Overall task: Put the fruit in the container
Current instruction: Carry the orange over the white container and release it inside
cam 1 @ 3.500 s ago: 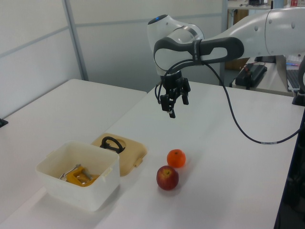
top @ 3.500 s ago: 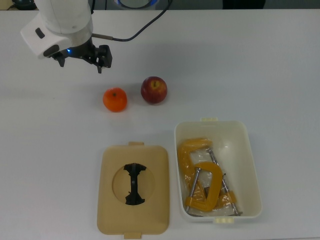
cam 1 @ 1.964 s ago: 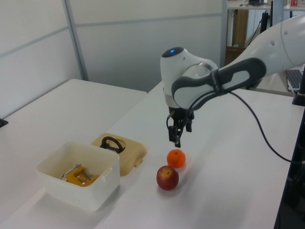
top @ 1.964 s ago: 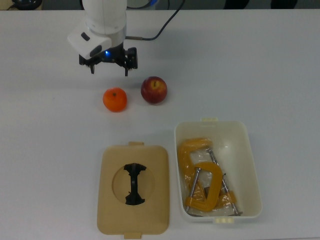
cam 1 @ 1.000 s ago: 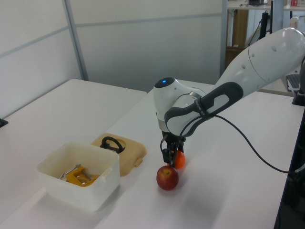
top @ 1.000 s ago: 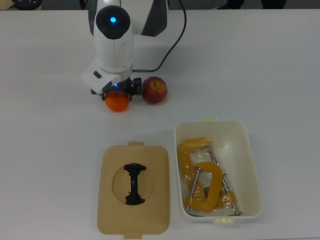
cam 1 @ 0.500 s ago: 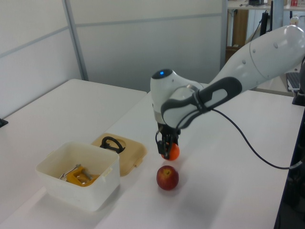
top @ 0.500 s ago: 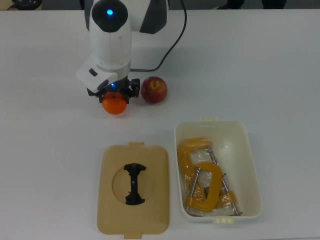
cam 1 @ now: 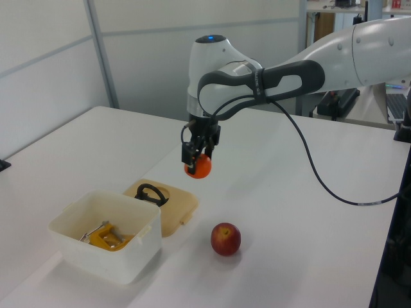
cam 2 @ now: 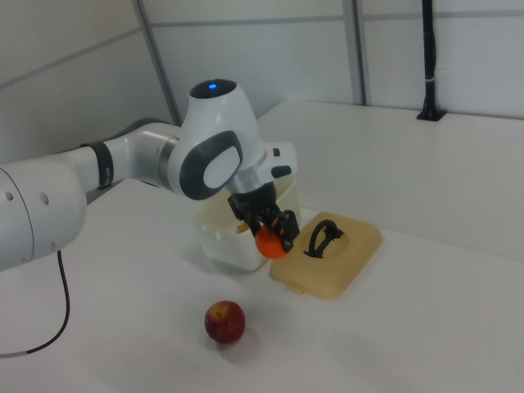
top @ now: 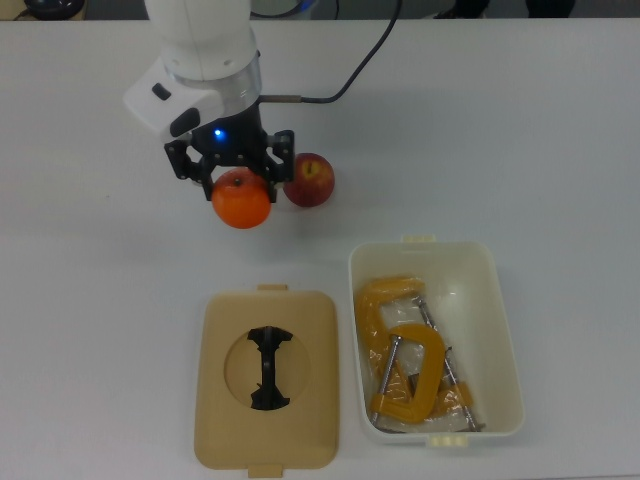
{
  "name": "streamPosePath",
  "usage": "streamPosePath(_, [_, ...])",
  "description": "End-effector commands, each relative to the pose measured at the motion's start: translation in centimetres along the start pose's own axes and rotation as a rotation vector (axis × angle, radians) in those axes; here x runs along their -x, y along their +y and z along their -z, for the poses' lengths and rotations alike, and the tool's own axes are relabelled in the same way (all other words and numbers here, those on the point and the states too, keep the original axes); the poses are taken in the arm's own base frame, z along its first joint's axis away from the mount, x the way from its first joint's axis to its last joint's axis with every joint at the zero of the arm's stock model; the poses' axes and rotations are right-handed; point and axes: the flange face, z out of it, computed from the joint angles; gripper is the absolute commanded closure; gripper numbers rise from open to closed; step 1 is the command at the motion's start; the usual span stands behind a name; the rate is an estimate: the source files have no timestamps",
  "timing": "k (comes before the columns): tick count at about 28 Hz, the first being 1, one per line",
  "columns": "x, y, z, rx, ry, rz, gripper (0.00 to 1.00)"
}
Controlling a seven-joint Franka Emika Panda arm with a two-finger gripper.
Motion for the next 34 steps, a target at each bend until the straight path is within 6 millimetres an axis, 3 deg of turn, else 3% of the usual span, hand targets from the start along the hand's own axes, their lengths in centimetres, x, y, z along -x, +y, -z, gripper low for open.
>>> streamPosePath(1, [-1.6, -5.2, -0.4, -0.058, 0.045, -0.009, 0.94])
streamPosePath(7, [-2.6, -12.3, -1.4, -0.121, 0.199, -0.005, 0.92])
streamPosePath(11, [-2.5, -15.3, -2.4, -0.116, 0.238, 0.006, 0.88])
streamPosePath(14, [-2.7, -16.1, -4.0, -0.102, 0.256, 0.003, 0.82])
streamPosePath(15, [-2.7, -16.2, -4.3, -0.102, 0.263, 0.002, 0.76])
streamPosePath(18, [-2.8, -16.4, -5.4, -0.107, 0.263, -0.009, 0.42])
streamPosePath(20, [-2.8, -16.4, -5.4, -0.107, 0.263, -0.016, 0.0])
streamPosePath(25, [-2.8, -16.2, -4.3, -0.104, 0.27, -0.017, 0.0])
streamPosePath(28, [-2.3, -15.8, -2.2, -0.092, 0.263, -0.02, 0.0])
streamPosePath(33, [-0.2, -14.8, 1.4, -0.043, 0.177, -0.017, 0.0])
streamPosePath(34, [1.1, -14.3, 2.0, -0.019, 0.131, 0.001, 0.0])
